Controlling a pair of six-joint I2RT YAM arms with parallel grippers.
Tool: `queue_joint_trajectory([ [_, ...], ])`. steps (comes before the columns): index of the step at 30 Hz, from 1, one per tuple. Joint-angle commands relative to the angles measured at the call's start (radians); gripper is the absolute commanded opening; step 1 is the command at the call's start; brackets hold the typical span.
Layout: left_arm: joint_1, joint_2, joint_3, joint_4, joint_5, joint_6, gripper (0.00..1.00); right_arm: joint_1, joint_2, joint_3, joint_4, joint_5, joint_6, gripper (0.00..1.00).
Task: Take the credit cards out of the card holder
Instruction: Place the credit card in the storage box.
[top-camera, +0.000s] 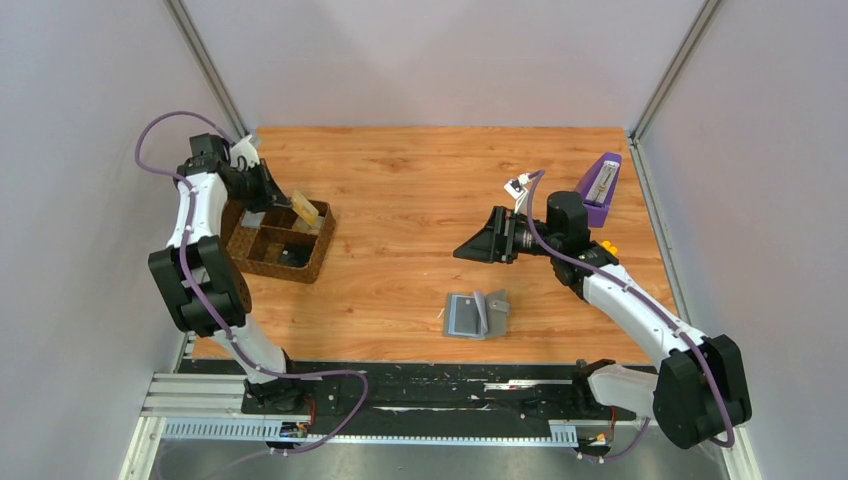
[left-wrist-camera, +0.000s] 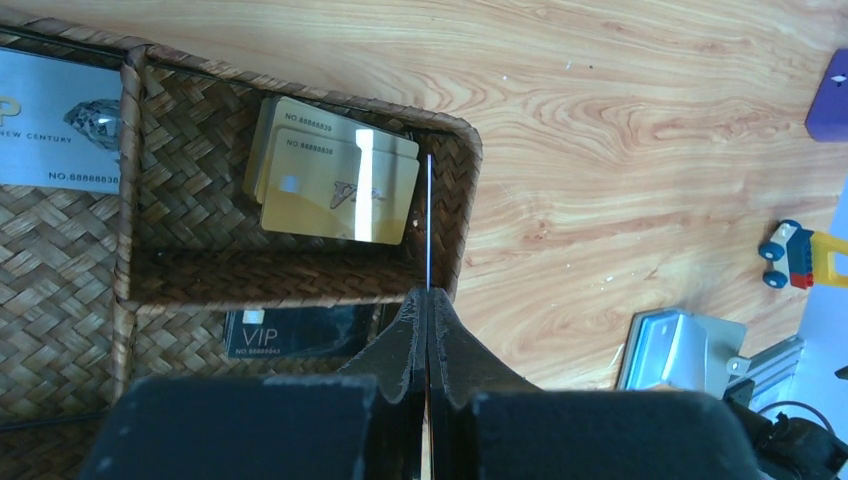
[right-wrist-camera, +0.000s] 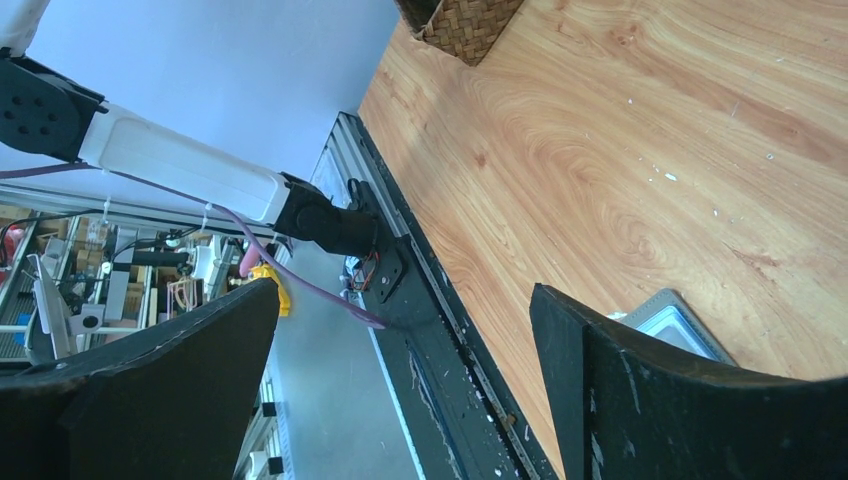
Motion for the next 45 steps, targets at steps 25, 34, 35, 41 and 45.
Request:
queue_joint_trajectory([
  [25,0.005,0.084,-0.044,0.154,0.073,-0.037,0.00,-0.003,-0.002,0.076,-0.030,0.071,-0.042,1.00],
  [34,0.005,0.091,-0.097,0.202,0.068,-0.059,0.00,-0.001,-0.012,0.095,-0.037,0.076,-0.046,1.00],
  [35,0.005,0.091,-0.101,0.208,0.067,-0.061,0.00,-0.002,-0.015,0.098,-0.059,0.077,-0.049,1.00],
  [41,0.005,0.093,-0.117,0.230,0.070,-0.070,0.00,-0.002,-0.027,0.094,-0.071,0.080,-0.051,1.00],
  [45,0.006,0.096,-0.119,0.232,0.063,-0.073,0.00,-0.002,-0.032,0.095,-0.074,0.078,-0.053,1.00],
])
